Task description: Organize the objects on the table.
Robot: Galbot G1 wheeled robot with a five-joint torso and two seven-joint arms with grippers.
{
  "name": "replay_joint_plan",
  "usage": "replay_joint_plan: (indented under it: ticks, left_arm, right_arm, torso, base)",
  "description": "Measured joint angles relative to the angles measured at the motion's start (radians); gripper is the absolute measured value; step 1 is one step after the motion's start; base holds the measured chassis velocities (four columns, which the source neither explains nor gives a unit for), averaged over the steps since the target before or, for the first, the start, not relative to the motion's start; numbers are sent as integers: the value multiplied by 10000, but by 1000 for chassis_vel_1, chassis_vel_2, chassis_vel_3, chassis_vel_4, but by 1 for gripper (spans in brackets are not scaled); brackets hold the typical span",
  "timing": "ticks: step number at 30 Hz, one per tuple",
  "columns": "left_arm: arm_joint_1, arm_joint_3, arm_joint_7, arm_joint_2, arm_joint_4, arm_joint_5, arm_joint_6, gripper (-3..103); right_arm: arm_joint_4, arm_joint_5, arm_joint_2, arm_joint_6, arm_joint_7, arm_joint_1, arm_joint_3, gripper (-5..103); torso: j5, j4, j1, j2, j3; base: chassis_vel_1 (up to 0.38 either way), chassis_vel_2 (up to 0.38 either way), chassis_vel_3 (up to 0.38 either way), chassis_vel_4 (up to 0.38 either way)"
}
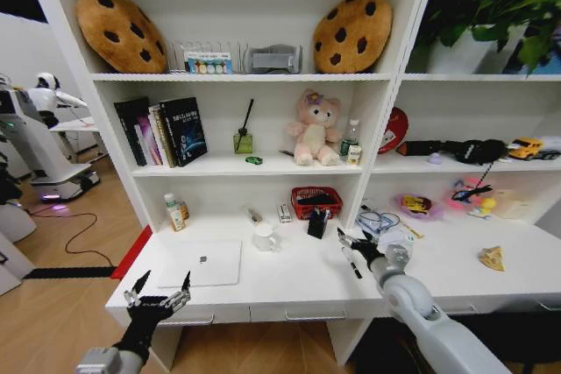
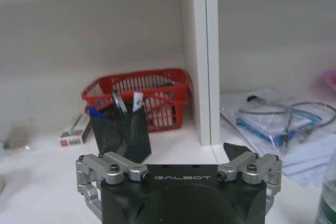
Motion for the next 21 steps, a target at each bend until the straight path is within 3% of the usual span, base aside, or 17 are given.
replay_joint_plan:
  ticks: [4, 12, 21]
  left_arm:
    - [0, 0, 0, 0, 0, 0, 0, 100]
    - [0, 0, 0, 0, 0, 0, 0, 100]
    - [0, 0, 0, 0, 0, 0, 0, 100]
  right_arm:
    - [-599, 555, -115, -526, -522, 249, -59, 100]
    - [-2257, 297, -70, -883, -1844, 1387, -698, 100]
    - [-3496, -64, 39, -704, -2241, 2121, -1284, 101]
  torso:
    - [0, 4, 1, -1, 1]
    - [-2, 4, 3, -3, 2]
    - [-2, 2, 3, -3, 2]
  base:
    - [0, 0, 0, 0]
    - [0, 0, 0, 0]
    - [0, 0, 0, 0]
